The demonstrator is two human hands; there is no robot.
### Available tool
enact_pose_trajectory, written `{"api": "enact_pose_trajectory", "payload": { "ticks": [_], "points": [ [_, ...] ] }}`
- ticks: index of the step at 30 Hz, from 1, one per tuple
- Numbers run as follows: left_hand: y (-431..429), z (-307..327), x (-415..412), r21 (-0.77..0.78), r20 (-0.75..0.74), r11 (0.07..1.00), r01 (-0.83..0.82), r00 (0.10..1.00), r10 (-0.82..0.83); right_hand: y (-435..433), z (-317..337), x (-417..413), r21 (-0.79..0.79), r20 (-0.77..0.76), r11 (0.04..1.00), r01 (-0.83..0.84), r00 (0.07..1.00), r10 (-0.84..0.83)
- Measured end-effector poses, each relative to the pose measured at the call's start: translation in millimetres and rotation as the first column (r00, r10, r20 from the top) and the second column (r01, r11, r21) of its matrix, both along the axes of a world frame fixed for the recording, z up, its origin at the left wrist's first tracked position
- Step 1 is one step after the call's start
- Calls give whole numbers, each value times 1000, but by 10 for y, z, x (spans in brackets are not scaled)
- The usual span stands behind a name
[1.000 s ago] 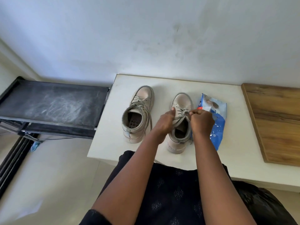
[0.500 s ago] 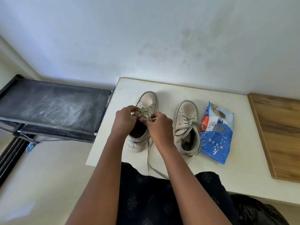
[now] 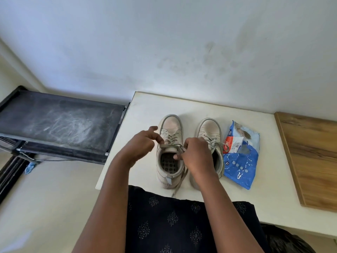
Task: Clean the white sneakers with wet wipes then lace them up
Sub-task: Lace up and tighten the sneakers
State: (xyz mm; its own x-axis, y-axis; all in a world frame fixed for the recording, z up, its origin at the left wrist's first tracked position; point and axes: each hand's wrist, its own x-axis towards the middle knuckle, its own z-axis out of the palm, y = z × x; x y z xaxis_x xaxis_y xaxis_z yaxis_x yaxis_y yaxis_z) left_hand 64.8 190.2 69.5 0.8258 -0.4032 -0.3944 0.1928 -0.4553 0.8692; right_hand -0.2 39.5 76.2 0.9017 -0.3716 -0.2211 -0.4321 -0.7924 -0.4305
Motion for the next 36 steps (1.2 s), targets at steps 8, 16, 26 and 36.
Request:
{"api": "enact_pose_trajectory", "payload": {
  "ticks": [8, 16, 26, 36],
  "points": [
    [86, 299, -119, -369, -113, 925, 88, 984, -139, -71, 71, 54, 8, 37, 1000, -5, 999, 4],
    [324, 554, -70, 142, -291, 956, 258, 934, -208, -307, 363, -16, 372, -212, 921, -113, 956, 203],
    [315, 195, 102, 340, -79, 940, -12, 996, 42, -240, -78, 315, 270, 165, 963, -1, 985, -45],
    [-150, -248, 82, 219, 170, 961, -170, 976, 134, -140, -391, 488, 257, 188, 965, -59, 982, 10]
  ]
}}
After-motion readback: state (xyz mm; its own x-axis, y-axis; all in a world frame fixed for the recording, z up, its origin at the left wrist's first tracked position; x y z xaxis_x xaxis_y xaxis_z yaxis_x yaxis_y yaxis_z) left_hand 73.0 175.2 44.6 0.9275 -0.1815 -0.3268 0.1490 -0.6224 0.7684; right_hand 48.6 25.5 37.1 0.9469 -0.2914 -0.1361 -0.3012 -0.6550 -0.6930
